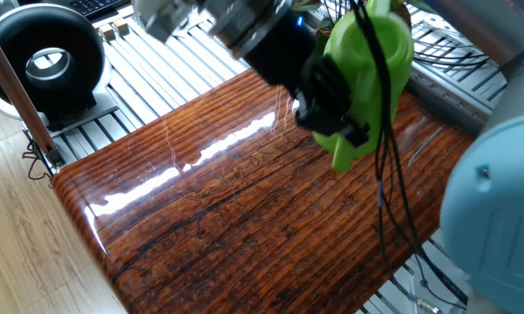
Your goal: Water the plant
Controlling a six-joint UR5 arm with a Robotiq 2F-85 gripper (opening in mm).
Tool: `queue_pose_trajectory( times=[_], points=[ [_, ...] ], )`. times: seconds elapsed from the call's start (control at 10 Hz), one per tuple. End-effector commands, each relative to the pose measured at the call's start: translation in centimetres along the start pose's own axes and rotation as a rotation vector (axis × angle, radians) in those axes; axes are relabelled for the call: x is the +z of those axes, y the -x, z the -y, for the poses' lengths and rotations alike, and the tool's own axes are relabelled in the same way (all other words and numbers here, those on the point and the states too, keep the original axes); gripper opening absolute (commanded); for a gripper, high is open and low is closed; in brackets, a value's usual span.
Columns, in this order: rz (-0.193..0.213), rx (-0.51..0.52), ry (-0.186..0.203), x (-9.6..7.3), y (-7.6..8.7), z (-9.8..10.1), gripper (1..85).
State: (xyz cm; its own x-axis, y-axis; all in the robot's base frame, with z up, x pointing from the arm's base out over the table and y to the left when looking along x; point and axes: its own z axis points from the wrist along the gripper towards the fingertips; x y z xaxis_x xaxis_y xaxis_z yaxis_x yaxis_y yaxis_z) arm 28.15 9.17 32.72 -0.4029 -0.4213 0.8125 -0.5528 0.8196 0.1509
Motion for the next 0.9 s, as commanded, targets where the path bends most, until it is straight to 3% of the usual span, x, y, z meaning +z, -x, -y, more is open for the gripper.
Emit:
queue_pose_trajectory(
  times=[0.0,0.4,0.8],
  points=[
    [0.024,0.013,0.002,1.5,2.7,-0.9,1.3],
    [0.023,0.033,0.0,2.3,3.3,-1.2,1.3],
    [-0.035,0.019,0.055,2.3,1.8,-2.7,1.3]
  ],
)
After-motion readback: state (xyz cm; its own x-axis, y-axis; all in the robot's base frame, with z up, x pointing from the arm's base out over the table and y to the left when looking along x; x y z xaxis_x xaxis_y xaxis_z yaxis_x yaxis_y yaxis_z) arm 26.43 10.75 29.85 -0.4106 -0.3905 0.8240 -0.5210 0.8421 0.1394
